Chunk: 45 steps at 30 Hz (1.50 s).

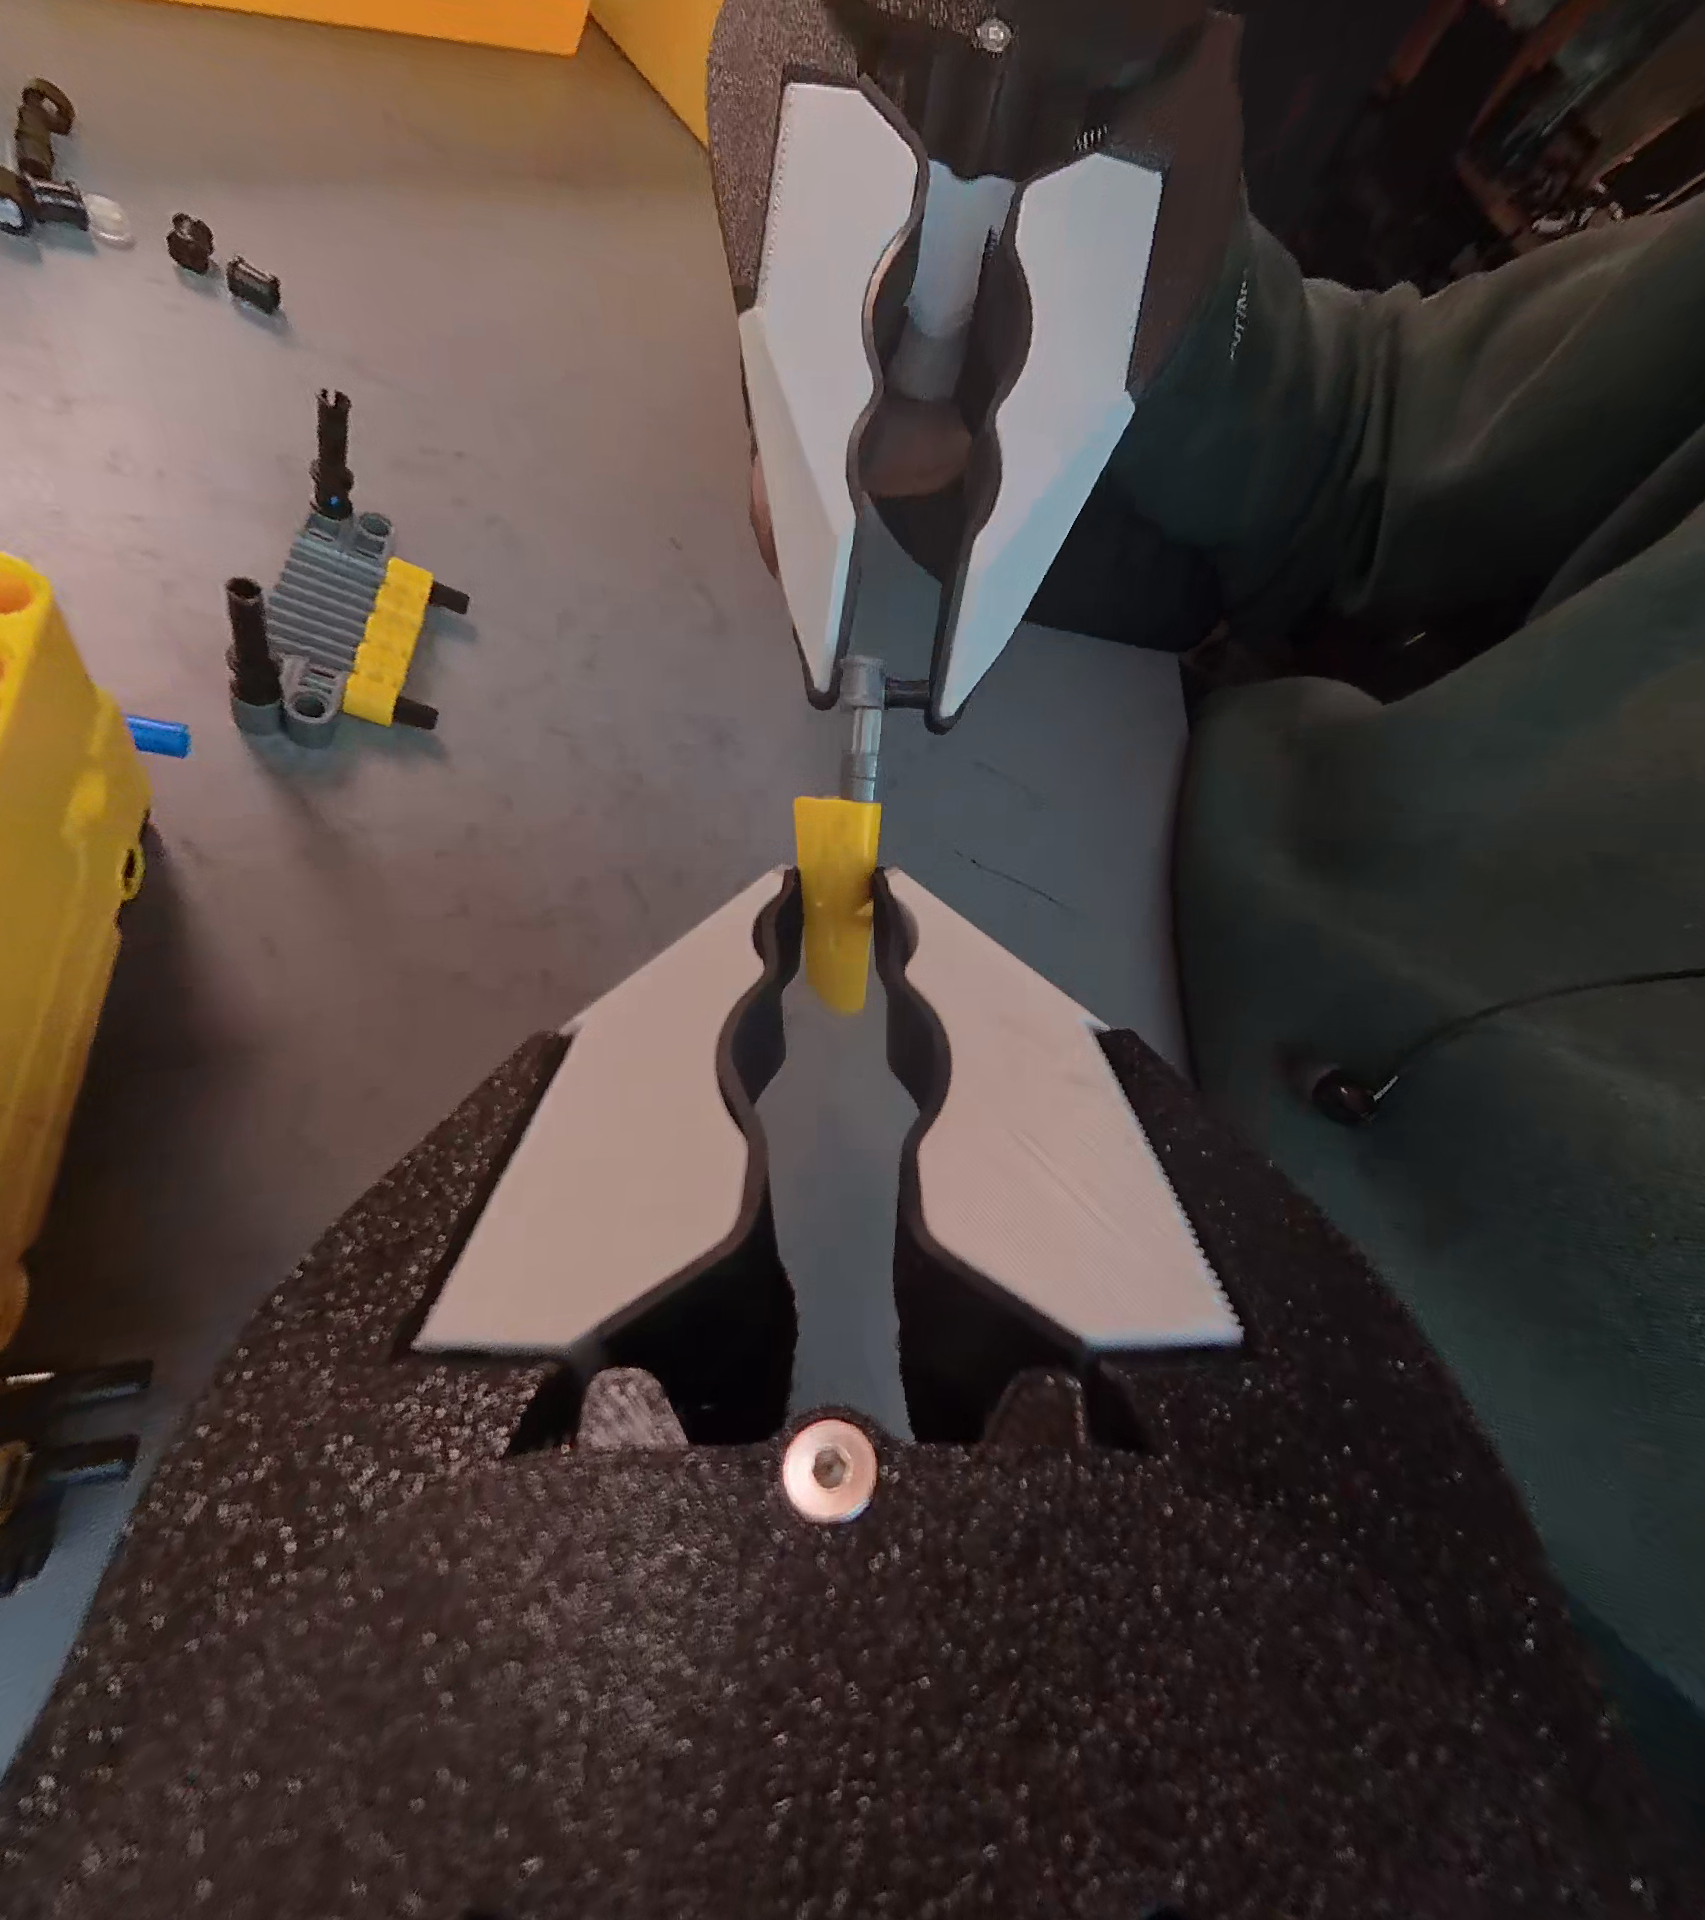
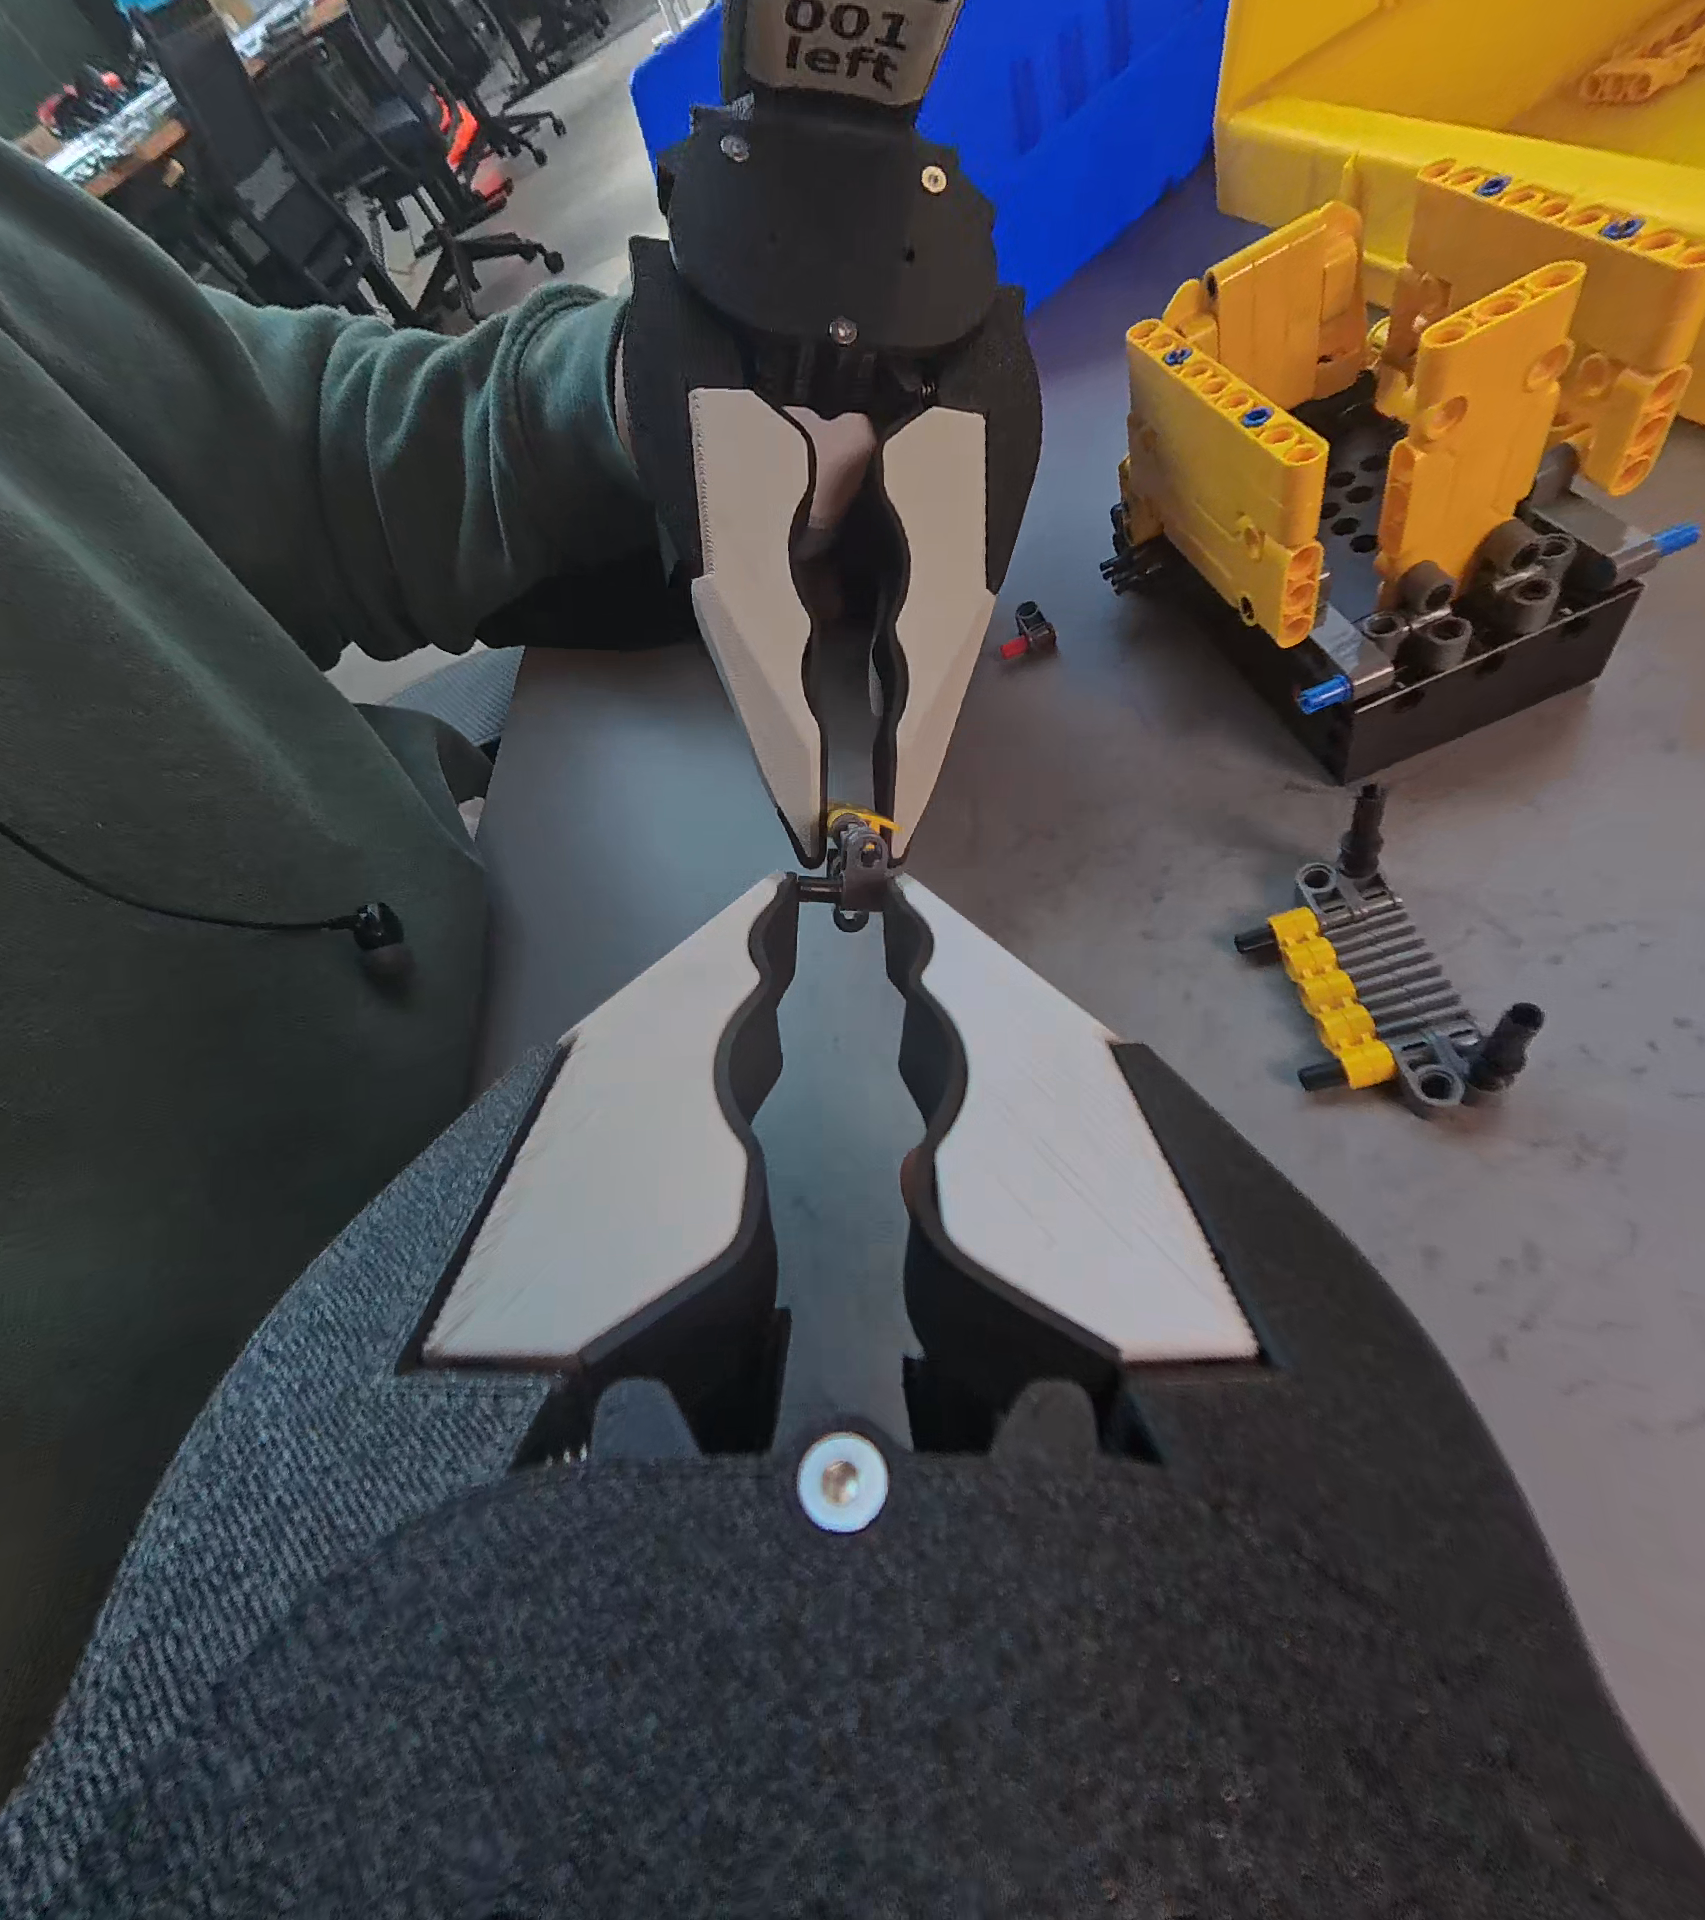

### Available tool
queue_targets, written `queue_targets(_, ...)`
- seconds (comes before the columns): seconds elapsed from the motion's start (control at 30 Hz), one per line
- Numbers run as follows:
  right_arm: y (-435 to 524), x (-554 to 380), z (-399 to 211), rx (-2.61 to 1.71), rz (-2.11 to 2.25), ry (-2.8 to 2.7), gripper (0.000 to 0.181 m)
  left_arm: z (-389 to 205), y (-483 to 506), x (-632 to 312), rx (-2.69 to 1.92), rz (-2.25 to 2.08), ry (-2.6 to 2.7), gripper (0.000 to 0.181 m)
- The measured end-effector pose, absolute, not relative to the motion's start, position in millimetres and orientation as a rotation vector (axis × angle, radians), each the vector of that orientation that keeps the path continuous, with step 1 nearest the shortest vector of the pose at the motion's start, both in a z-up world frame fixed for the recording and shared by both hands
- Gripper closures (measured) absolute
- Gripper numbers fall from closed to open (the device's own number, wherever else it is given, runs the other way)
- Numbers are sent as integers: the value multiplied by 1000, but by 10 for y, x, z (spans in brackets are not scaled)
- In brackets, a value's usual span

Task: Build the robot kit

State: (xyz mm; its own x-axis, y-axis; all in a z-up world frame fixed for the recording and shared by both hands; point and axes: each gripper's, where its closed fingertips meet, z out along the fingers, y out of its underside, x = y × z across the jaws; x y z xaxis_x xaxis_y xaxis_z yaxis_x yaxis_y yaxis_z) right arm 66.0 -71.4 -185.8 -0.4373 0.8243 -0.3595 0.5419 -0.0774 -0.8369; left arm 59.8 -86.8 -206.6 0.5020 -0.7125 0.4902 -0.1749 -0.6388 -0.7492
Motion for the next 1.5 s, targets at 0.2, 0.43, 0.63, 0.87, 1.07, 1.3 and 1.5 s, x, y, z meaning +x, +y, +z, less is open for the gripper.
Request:
queue_targets(0.2, -760, 697, -1966, -1466, 1452, -2021, 166, -2155, -902, 624, -2159, -1096, 749, 169)
queue_targets(0.43, -815, 733, -2110, -1439, 1337, -2135, 166, -2253, -947, 629, -2239, -1030, 818, 169)
queue_targets(0.63, -884, 743, -2211, -1395, 1223, -2246, 166, -2344, -1014, 607, -2332, -911, 948, 170)
queue_targets(0.87, -919, 731, -2296, -1368, 1101, -2320, 167, -2383, -1029, 576, -2407, -845, 1007, 170)
queue_targets(1.07, -931, 721, -2314, -1353, 999, -2357, 167, -2376, -1027, 542, -2446, -768, 1060, 170)
queue_targets(1.3, -1022, 640, -2389, -1346, 916, -2366, 168, -2153, -941, 625, -2422, -778, 1055, 170)
queue_targets(1.5, -899, 572, -2318, -1412, 959, -2241, 167, -2120, -878, 519, -2378, -740, 983, 170)
